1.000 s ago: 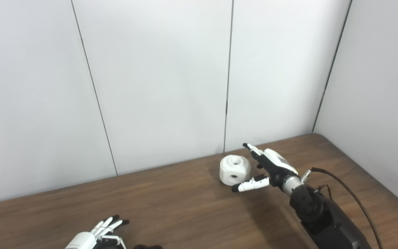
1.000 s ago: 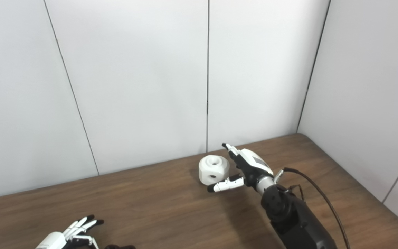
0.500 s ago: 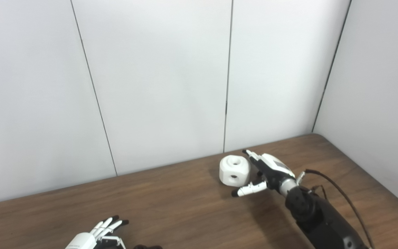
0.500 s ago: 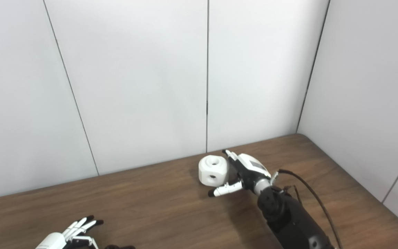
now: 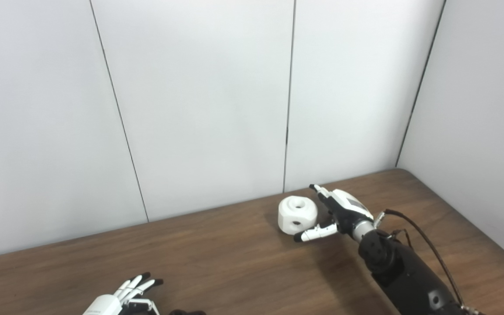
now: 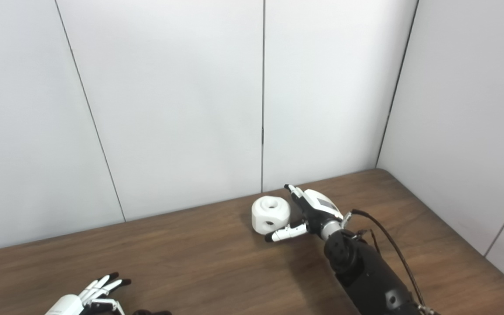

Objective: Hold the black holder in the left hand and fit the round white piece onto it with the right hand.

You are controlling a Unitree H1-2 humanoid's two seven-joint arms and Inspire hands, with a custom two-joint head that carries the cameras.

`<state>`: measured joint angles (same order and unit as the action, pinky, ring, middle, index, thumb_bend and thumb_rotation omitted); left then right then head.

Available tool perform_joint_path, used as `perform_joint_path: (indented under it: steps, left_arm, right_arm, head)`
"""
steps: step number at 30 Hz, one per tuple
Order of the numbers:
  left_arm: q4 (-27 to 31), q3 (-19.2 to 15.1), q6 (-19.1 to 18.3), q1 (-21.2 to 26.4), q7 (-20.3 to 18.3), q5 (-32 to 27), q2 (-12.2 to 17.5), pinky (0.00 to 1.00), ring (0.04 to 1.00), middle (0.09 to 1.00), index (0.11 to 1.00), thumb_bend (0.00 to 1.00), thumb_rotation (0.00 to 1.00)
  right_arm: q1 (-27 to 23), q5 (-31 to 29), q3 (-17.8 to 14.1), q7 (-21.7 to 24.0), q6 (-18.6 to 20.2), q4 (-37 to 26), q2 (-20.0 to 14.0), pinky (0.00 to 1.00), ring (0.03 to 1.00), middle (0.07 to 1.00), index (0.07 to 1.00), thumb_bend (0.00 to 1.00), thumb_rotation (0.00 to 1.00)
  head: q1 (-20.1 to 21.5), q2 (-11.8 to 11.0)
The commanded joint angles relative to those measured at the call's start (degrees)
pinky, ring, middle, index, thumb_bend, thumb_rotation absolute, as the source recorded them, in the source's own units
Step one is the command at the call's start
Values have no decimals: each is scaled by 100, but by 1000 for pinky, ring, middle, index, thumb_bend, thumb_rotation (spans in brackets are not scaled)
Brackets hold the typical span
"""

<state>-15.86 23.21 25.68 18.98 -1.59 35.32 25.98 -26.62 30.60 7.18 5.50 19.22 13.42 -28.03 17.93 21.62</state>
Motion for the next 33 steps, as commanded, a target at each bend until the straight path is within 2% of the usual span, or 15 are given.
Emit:
perform_joint_path:
  steps: [1,2,3,6,22,33]
  left_arm:
    - [-146,167,-77,-133,-209,327,37,1000,1000,924,482,518,48]
    - [-137,169,-84,-133,-219,327,41,1000,1000,925,482,518,48]
    - [-122,171,-97,-133,-240,326,48,1000,1000,927,482,518,48]
    - [-101,171,-119,-134,-260,330,59,1000,1000,929,482,518,48]
    - [-148,169,-81,-124,-180,329,61,1000,1000,922,482,518,48]
    - [-121,175,-102,-121,-215,319,62,1000,1000,926,482,518,48]
  right_arm:
    - [-204,51,-241,-759,-436,-51,129,939,1000,1000,741,961,324]
    - [-184,80,-301,-1049,-532,-23,215,932,1000,988,615,747,233]
    - [-168,101,-359,-1294,-606,3,301,909,1000,969,536,614,175]
    - [-156,167,-394,-1680,-749,66,410,951,1000,954,485,527,137]
    - [-131,227,-403,-1533,-620,-201,381,985,1000,972,480,518,134]
    - [-111,309,-383,-1457,-615,-210,328,963,1000,971,481,518,134]
  head:
    - [4,-4]
    - [-2,-3]
    - [4,-7]
    - [21,-10]
    - [44,-12]
    - [55,10]
